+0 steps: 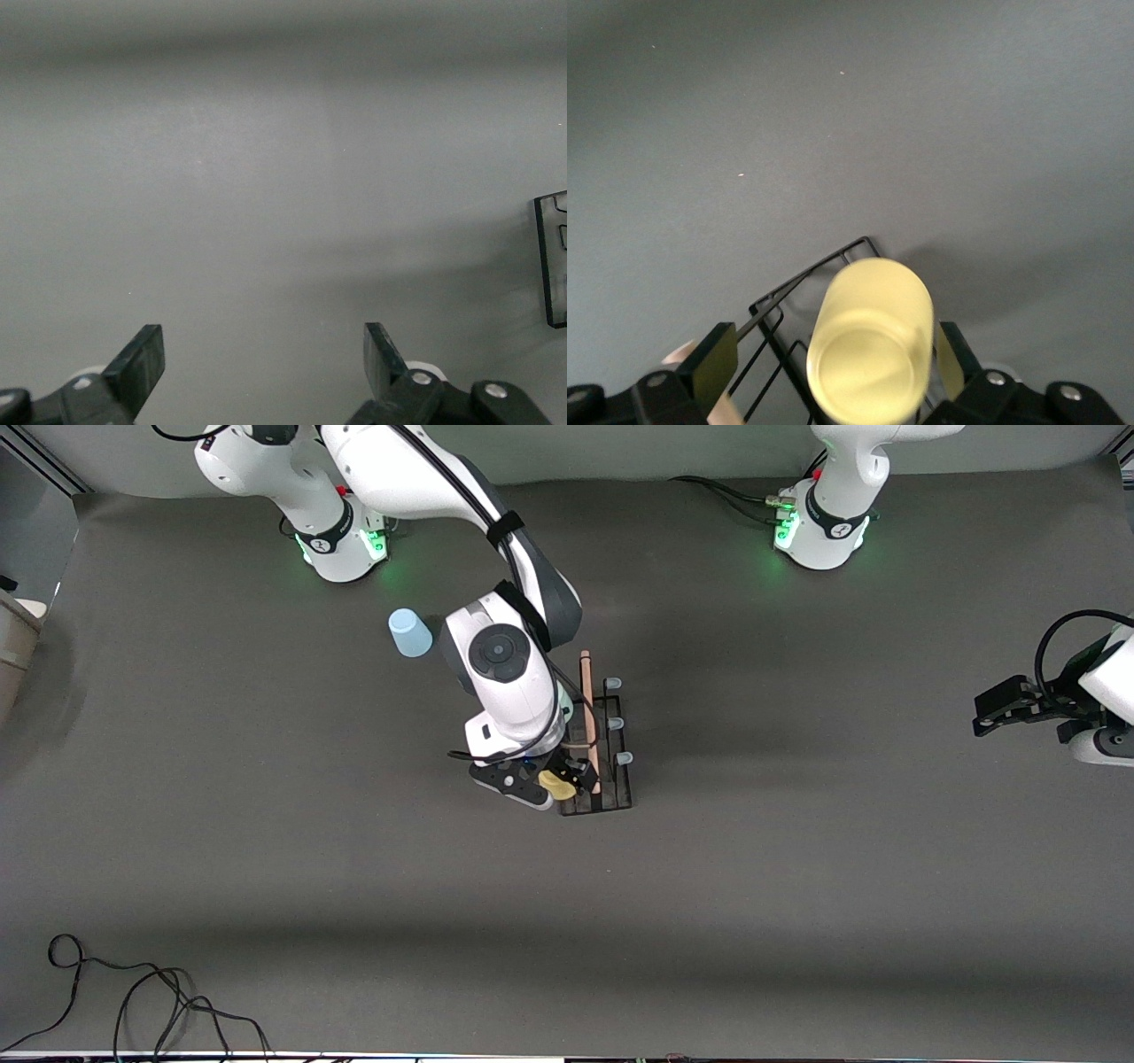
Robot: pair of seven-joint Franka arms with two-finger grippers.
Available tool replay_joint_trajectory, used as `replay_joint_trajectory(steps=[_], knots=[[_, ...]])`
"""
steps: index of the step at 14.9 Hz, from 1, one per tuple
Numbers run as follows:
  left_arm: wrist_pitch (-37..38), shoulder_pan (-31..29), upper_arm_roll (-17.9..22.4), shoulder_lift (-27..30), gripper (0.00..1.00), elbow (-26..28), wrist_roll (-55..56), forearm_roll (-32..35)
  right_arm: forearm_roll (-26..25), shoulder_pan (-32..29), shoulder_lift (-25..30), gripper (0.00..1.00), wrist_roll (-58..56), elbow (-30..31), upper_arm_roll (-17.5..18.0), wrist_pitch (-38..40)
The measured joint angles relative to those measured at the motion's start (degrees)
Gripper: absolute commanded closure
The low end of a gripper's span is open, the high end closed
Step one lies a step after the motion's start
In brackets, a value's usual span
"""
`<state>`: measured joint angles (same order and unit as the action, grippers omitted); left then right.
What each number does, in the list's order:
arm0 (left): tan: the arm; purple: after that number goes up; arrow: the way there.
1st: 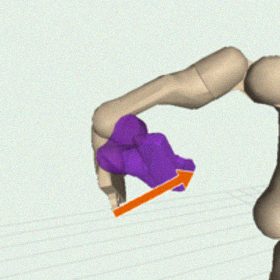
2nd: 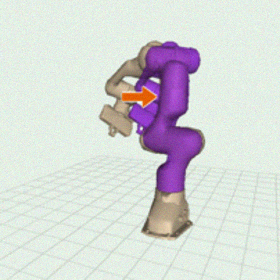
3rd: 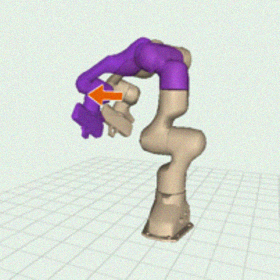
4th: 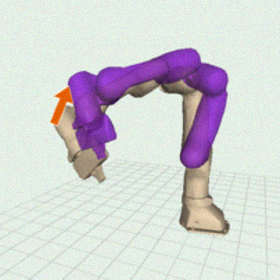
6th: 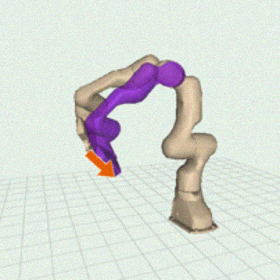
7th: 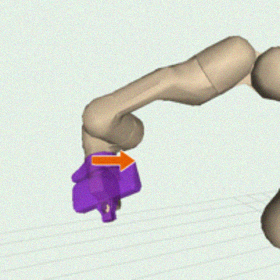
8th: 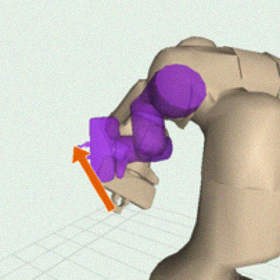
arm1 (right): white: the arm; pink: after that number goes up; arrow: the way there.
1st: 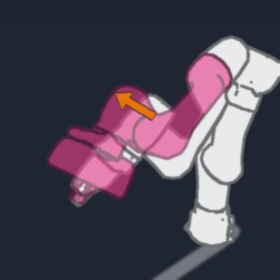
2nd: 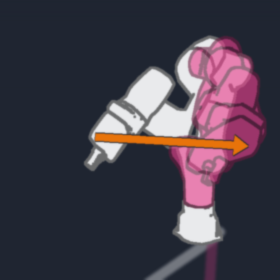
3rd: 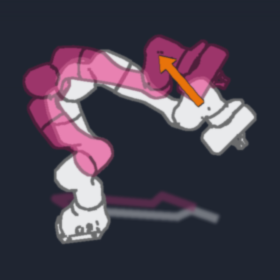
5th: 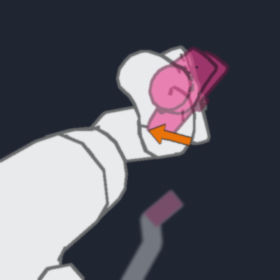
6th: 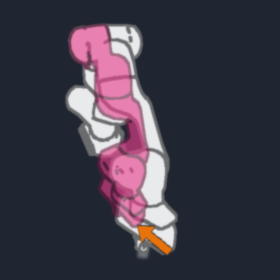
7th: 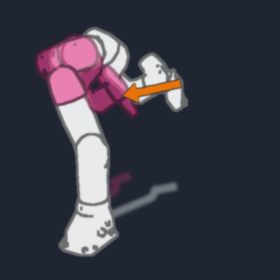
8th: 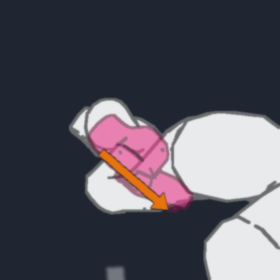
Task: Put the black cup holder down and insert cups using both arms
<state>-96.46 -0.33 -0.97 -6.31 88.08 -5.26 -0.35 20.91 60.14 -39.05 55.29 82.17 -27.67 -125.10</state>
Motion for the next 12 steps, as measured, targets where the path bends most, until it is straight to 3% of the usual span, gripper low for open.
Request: replay_joint_trajectory(steps=[3,7,12], knots=[[0.00,0.00,0.00,-0.04,0.00,0.02,0.02,0.00,-2.15,-0.89,8.00,0.00,-4.58,-1.50,-2.00,12.63],[0.00,0.00,-0.01,-0.07,0.00,0.04,0.03,0.00,-3.22,-1.60,19.35,0.00,-16.12,-1.65,-7.40,29.93],[0.00,0.00,-0.01,-0.07,0.00,0.04,0.03,0.00,-7.76,-2.09,28.51,0.00,-29.41,-1.15,-14.47,44.43]])
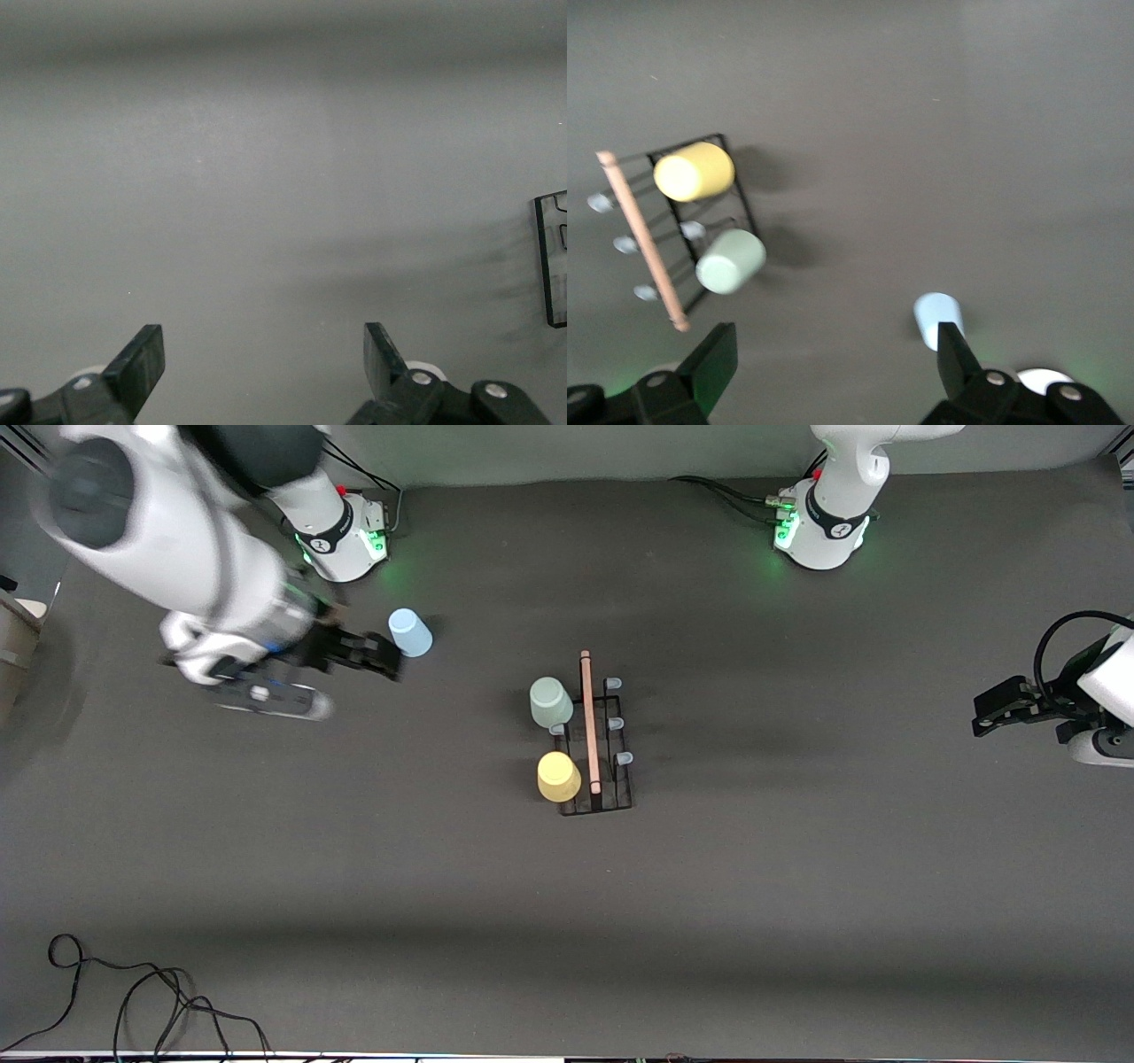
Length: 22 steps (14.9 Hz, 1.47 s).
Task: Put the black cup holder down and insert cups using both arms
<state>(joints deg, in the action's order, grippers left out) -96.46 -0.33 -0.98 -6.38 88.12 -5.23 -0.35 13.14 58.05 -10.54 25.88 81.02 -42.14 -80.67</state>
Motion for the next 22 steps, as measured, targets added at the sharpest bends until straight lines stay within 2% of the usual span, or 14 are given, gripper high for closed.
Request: replay_joint_trajectory(steps=[5,8,10,14,22], knots=[[0.00,0.00,0.00,0.00,0.00,0.00,0.00,0.00,-7.30,-0.06,4.88,0.00,-10.96,0.63,-3.94,6.60],[0.00,0.00,0.00,0.00,0.00,0.00,0.00,0.00,-7.79,-0.22,6.04,0.00,-16.91,1.69,-9.14,6.58],[0.00,0.00,0.00,0.00,0.00,0.00,0.00,0.00,-7.79,-0.28,6.30,0.00,-17.78,4.30,-10.52,4.88],[0.00,0.00,0.00,0.00,0.00,0.00,0.00,0.00,-7.81,0.17,6.26,0.00,-17.80,9.26,-10.45,-2.43],[0.00,0.00,0.00,-0.01,0.00,0.00,0.00,0.00,-7.97,-0.74,6.37,0.00,-17.80,9.33,-9.79,-2.95]])
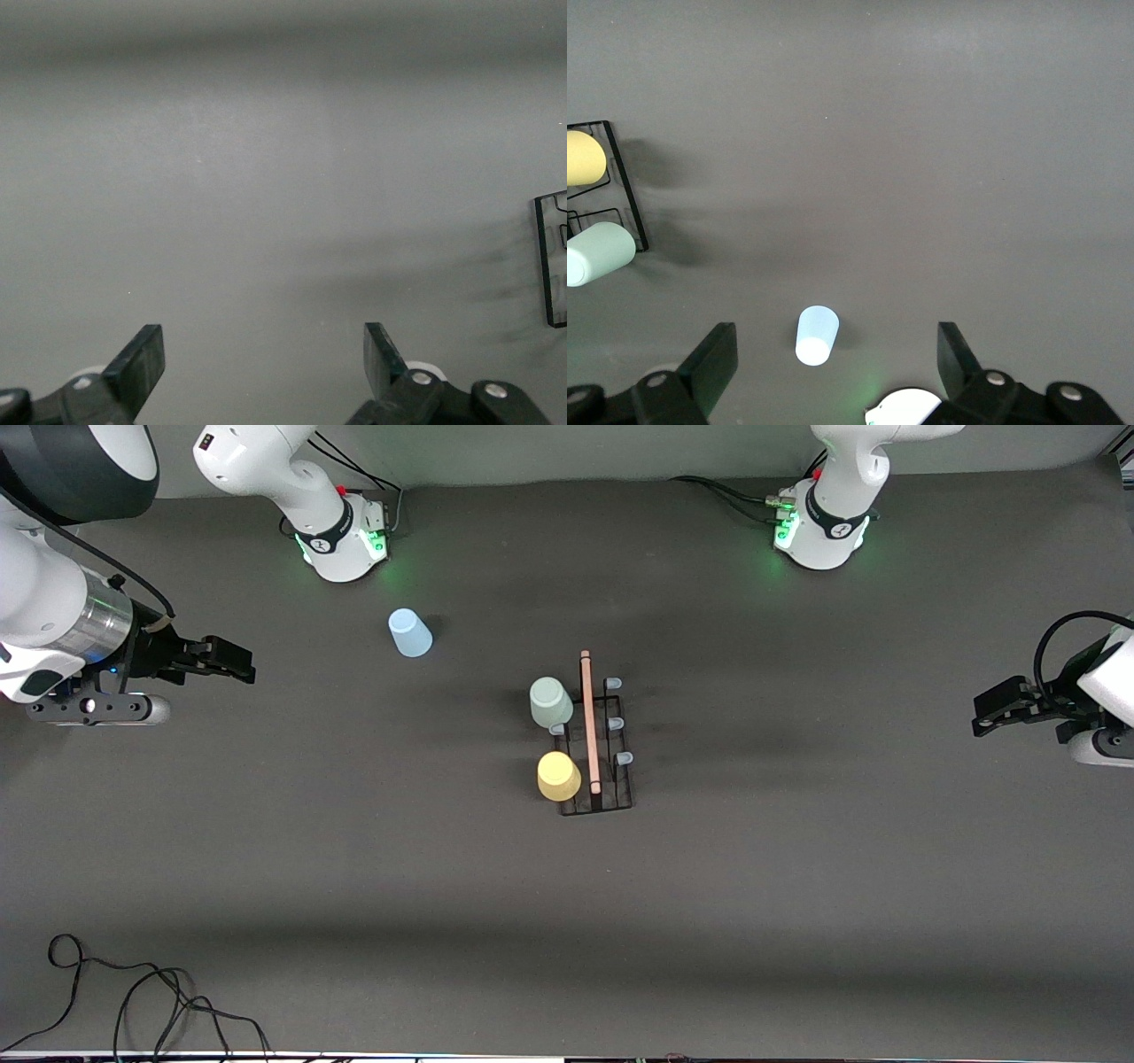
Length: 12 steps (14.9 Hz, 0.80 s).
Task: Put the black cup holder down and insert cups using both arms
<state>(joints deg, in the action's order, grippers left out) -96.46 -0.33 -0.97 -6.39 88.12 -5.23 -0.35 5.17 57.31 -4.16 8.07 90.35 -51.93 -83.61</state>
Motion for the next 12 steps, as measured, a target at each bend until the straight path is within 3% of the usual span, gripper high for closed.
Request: replay_joint_trajectory(steps=[2,6,12], knots=[[0.00,0.00,0.00,-0.01,0.00,0.00,0.00,0.00,-0.07,-4.70,0.08,0.00,0.00,0.00,4.11,0.00],[-0.01,0.00,0.01,-0.17,0.00,0.00,-0.02,0.00,-0.19,-20.75,0.43,0.00,0.00,-0.04,20.18,-0.02],[-0.08,0.00,0.05,-0.35,0.00,0.00,-0.05,0.79,-0.34,-39.43,1.19,0.00,0.00,-0.16,38.19,-0.03]])
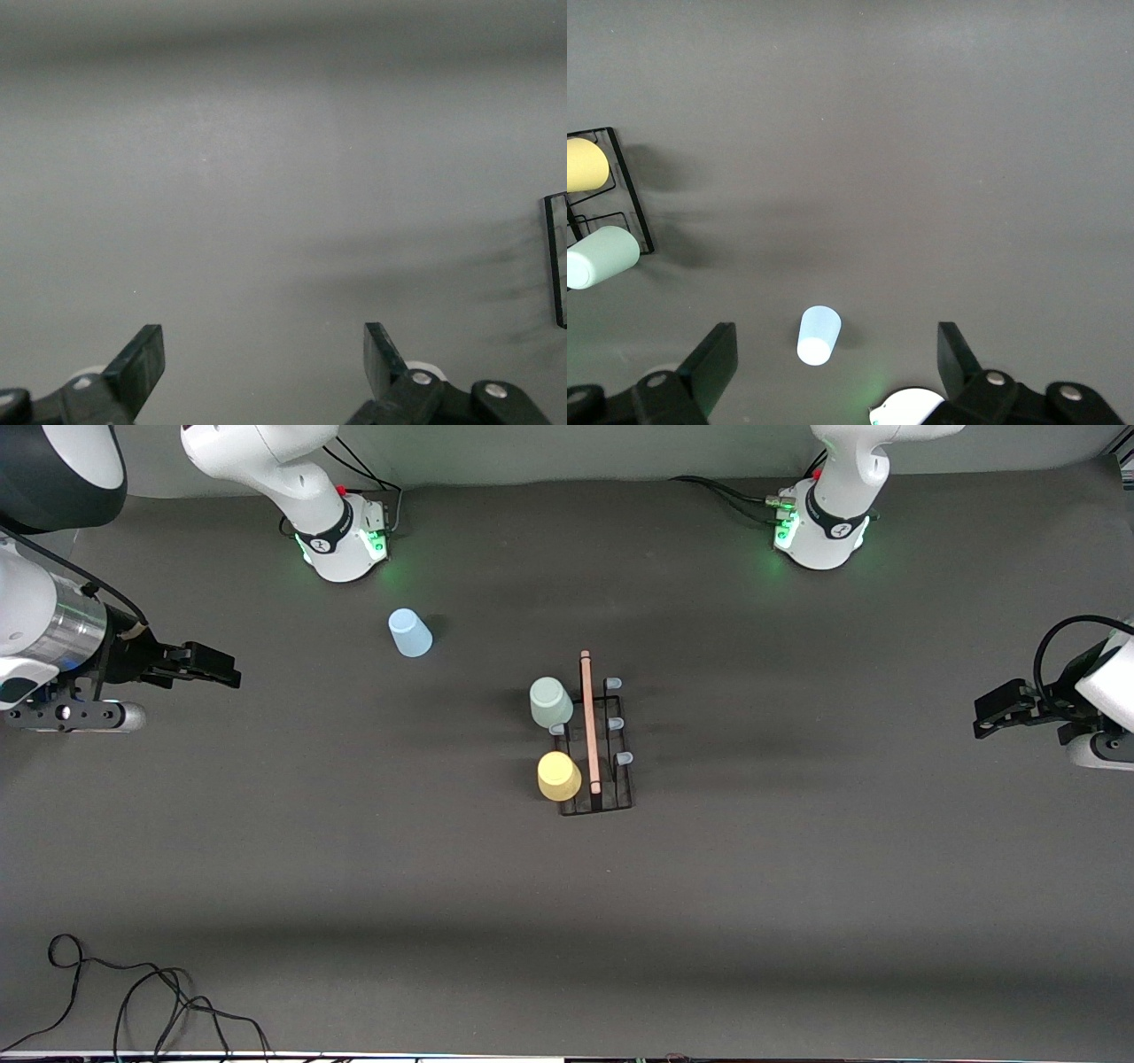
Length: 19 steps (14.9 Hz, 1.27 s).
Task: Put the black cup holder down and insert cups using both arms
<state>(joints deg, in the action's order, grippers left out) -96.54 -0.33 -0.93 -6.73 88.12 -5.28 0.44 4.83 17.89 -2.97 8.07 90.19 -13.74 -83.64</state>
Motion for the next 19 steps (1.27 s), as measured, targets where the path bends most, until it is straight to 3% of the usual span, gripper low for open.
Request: replay_joint_trajectory(steps=[3,16,19], knots=[[-0.01,0.00,0.03,0.00,0.00,0.00,0.00,0.02,-0.04,-7.10,0.25,0.00,0.00,-0.18,6.64,-0.15],[-0.07,-0.07,0.10,0.00,0.00,0.00,0.00,0.03,-2.81,-8.79,0.41,0.00,0.00,-0.16,8.46,-6.48],[-0.08,-0.07,0.10,0.00,0.00,0.00,0.00,0.03,-2.83,-10.24,0.44,0.00,0.00,-0.17,10.52,-6.48]])
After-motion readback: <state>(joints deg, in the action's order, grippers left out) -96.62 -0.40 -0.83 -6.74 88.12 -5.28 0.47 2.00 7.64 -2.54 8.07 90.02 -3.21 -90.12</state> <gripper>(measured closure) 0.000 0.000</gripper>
